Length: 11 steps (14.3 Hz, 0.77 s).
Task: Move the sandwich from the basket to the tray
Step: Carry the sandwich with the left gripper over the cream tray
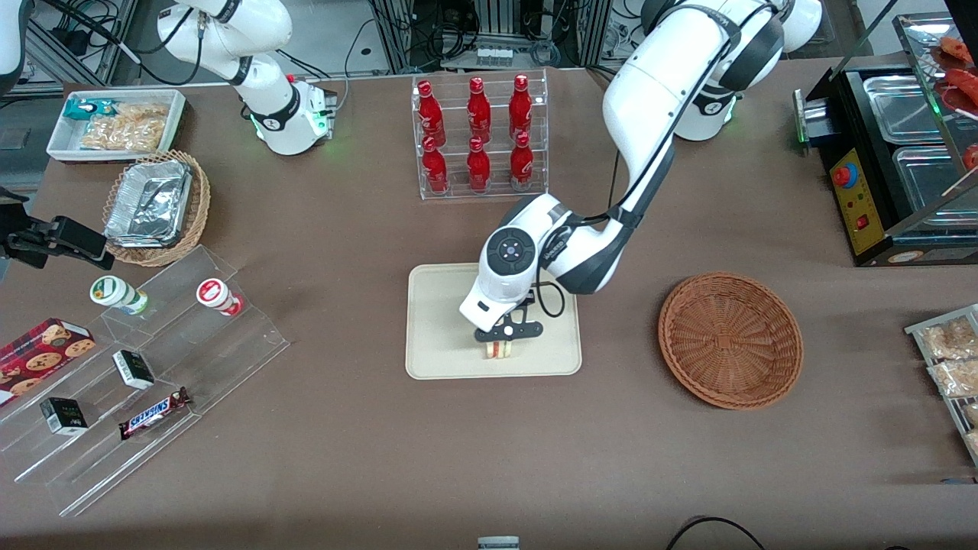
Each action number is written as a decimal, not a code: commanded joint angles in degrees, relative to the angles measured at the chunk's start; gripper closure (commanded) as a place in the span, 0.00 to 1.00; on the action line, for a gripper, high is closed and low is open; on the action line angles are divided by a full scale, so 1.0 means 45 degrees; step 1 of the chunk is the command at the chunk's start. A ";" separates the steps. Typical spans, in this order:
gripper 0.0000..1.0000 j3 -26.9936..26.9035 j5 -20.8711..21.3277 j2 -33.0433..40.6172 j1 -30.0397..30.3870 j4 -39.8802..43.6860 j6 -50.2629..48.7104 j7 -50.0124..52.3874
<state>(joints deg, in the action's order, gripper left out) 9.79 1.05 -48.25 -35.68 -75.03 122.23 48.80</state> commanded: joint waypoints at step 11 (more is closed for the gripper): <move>0.00 -0.0242 -0.0488 0.0271 -0.0334 0.0561 -0.1183 0.0269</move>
<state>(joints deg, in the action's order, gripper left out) 9.77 -0.44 -48.71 -36.18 -73.47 119.77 49.06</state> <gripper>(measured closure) 0.463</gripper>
